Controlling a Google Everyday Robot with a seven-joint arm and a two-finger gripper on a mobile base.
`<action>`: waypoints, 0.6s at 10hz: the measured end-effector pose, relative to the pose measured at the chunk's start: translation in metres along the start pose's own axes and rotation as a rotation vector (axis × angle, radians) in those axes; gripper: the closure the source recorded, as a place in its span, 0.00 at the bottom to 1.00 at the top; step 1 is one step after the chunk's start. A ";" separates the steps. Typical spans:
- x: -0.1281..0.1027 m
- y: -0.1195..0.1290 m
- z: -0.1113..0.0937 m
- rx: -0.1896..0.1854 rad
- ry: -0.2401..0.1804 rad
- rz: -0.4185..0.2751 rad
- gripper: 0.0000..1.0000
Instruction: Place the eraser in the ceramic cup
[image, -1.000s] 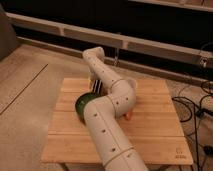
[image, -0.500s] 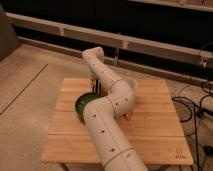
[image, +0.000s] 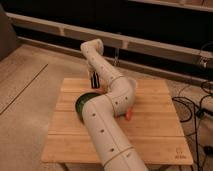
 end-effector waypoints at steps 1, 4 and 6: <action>-0.010 -0.003 -0.012 0.002 -0.036 -0.001 1.00; -0.016 -0.005 -0.020 0.004 -0.058 -0.001 1.00; -0.016 -0.005 -0.019 0.005 -0.057 -0.001 1.00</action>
